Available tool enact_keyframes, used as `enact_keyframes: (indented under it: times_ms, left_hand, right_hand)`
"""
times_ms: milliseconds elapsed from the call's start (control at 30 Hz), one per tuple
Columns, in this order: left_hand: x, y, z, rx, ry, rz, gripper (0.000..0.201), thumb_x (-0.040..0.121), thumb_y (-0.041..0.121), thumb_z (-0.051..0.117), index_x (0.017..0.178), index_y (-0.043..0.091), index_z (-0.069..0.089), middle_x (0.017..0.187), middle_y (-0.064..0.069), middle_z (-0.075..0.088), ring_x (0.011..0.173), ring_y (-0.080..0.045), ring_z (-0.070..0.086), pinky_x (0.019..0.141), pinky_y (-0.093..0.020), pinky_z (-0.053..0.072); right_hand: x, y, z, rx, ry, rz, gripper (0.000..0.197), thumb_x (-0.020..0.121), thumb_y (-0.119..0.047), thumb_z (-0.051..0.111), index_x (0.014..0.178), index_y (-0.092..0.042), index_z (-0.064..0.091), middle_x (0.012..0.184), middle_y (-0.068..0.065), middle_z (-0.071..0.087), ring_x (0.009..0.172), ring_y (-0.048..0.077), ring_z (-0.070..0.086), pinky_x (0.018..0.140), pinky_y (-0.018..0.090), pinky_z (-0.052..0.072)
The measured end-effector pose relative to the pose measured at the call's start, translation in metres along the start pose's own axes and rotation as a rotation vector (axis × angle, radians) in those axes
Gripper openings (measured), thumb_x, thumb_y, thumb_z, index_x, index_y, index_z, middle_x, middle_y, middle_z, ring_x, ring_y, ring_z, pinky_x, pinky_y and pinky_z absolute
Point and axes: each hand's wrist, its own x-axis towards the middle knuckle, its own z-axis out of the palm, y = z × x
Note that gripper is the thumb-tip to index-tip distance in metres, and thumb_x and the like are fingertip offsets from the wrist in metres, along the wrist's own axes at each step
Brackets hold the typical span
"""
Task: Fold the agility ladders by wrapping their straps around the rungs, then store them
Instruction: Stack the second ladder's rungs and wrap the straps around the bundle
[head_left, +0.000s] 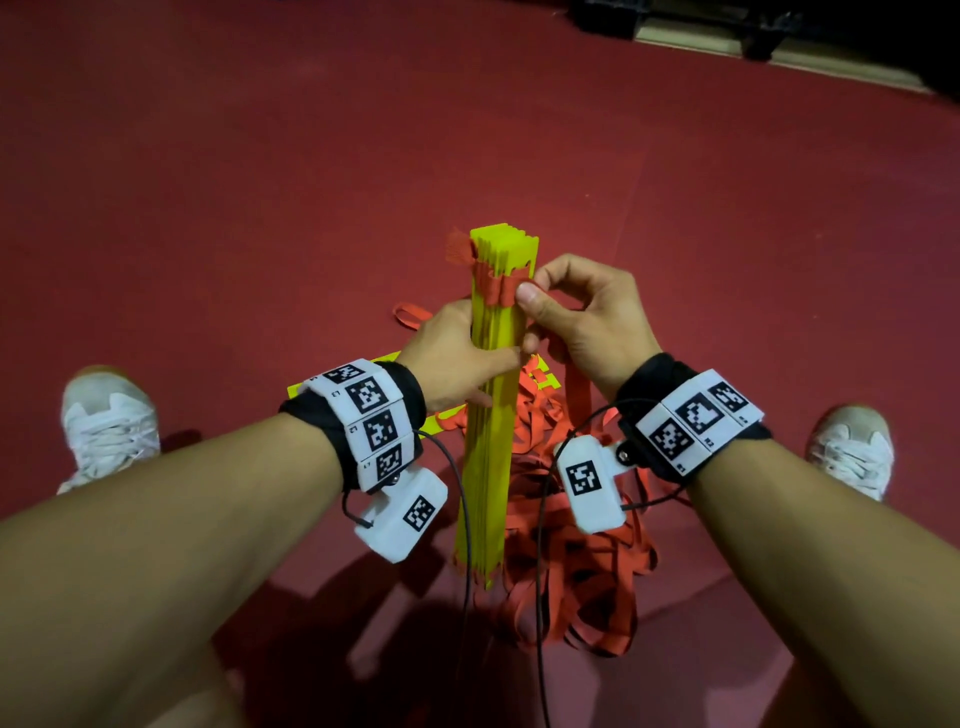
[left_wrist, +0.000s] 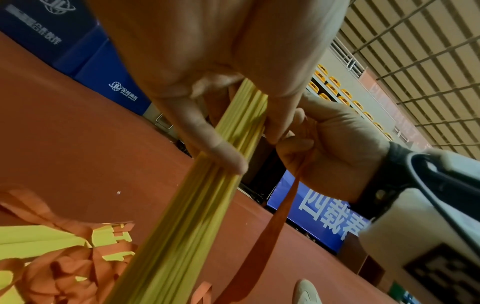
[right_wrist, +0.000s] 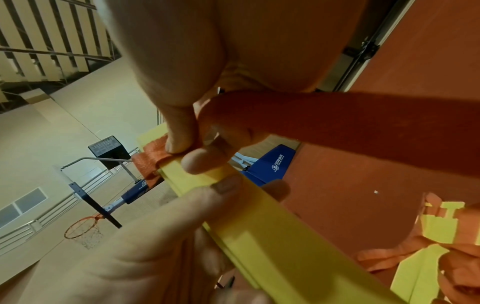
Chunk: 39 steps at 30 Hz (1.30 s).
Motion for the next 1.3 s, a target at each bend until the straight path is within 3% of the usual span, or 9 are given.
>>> enact_keyframes:
  times_ms: [133, 233, 300, 533, 633, 767, 867, 1000, 1300]
  left_hand:
    - [0.002, 0.000, 0.002, -0.037, 0.022, 0.032, 0.022, 0.091, 0.011, 0.067, 0.111, 0.021, 0.065, 0.096, -0.005, 0.076, 0.085, -0.025, 0.073, 0.053, -0.042, 0.061]
    - [0.007, 0.001, -0.002, -0.027, 0.083, 0.083, 0.017, 0.090, 0.011, 0.064, 0.107, 0.009, 0.063, 0.089, -0.023, 0.067, 0.065, -0.031, 0.068, 0.048, -0.036, 0.056]
    - [0.010, 0.004, -0.008, -0.042, 0.119, 0.109, 0.014, 0.087, 0.012, 0.065, 0.100, 0.007, 0.063, 0.077, -0.020, 0.064, 0.056, -0.026, 0.063, 0.046, -0.033, 0.052]
    - [0.011, 0.012, -0.021, -0.186, 0.018, 0.103, 0.040, 0.080, 0.023, 0.076, 0.107, 0.000, 0.058, 0.075, -0.007, 0.062, 0.056, -0.017, 0.060, 0.046, -0.025, 0.046]
    - [0.006, 0.015, -0.021, -0.201, -0.109, 0.116, 0.033, 0.089, 0.010, 0.074, 0.111, 0.003, 0.050, 0.080, -0.005, 0.060, 0.058, -0.012, 0.063, 0.046, -0.024, 0.046]
    - [0.002, 0.018, -0.019, -0.196, -0.037, 0.117, 0.032, 0.086, 0.029, 0.073, 0.100, 0.013, 0.049, 0.079, 0.001, 0.058, 0.060, -0.012, 0.063, 0.046, -0.025, 0.047]
    - [0.004, 0.015, -0.018, -0.187, 0.011, 0.117, 0.024, 0.096, 0.020, 0.068, 0.103, 0.008, 0.049, 0.080, -0.006, 0.060, 0.060, -0.017, 0.065, 0.045, -0.026, 0.047]
    - [0.008, 0.015, -0.021, -0.189, 0.079, 0.128, 0.026, 0.096, 0.020, 0.068, 0.107, 0.003, 0.051, 0.083, -0.010, 0.061, 0.061, -0.021, 0.064, 0.046, -0.027, 0.046]
    - [0.008, 0.023, -0.034, -0.289, 0.158, 0.152, 0.026, 0.098, 0.012, 0.065, 0.114, -0.003, 0.052, 0.092, -0.014, 0.061, 0.070, -0.022, 0.066, 0.047, -0.026, 0.047]
  right_hand:
    - [-0.003, 0.002, 0.000, -0.040, 0.029, 0.005, 0.018, 0.091, -0.013, 0.070, 0.077, -0.008, 0.061, 0.059, -0.010, 0.059, 0.043, 0.011, 0.053, 0.042, 0.016, 0.037]
    - [-0.003, 0.005, 0.000, -0.019, -0.036, 0.014, 0.025, 0.098, -0.016, 0.061, 0.075, -0.006, 0.059, 0.056, -0.007, 0.053, 0.041, 0.013, 0.047, 0.042, 0.020, 0.034]
    - [-0.003, 0.007, 0.000, 0.005, -0.081, 0.022, 0.035, 0.101, -0.017, 0.056, 0.068, -0.009, 0.054, 0.056, 0.008, 0.045, 0.039, 0.015, 0.042, 0.042, 0.021, 0.031]
    - [0.003, 0.014, 0.000, -0.173, 0.011, 0.015, 0.046, 0.088, -0.053, 0.061, 0.056, -0.021, 0.053, 0.051, 0.004, 0.039, 0.046, 0.016, 0.032, 0.048, 0.030, 0.027]
    - [0.002, 0.015, -0.002, -0.144, 0.021, 0.039, 0.043, 0.090, -0.048, 0.063, 0.057, -0.022, 0.052, 0.051, 0.003, 0.039, 0.043, 0.014, 0.032, 0.047, 0.026, 0.027]
    - [-0.003, 0.017, 0.002, -0.124, -0.055, 0.072, 0.038, 0.098, -0.031, 0.061, 0.064, -0.017, 0.052, 0.049, 0.000, 0.044, 0.041, 0.015, 0.035, 0.044, 0.024, 0.028]
    - [-0.007, 0.015, 0.003, -0.092, -0.087, 0.071, 0.030, 0.099, -0.016, 0.060, 0.070, -0.011, 0.055, 0.053, 0.007, 0.055, 0.039, 0.017, 0.046, 0.040, 0.023, 0.035]
    - [-0.010, 0.016, -0.001, -0.077, -0.137, 0.144, 0.033, 0.096, -0.025, 0.065, 0.074, -0.001, 0.060, 0.059, 0.021, 0.062, 0.044, 0.024, 0.058, 0.042, 0.024, 0.043]
    - [-0.007, 0.019, -0.008, 0.012, -0.021, 0.209, 0.015, 0.092, -0.019, 0.070, 0.086, -0.008, 0.061, 0.066, 0.008, 0.063, 0.050, 0.025, 0.055, 0.040, 0.023, 0.041]
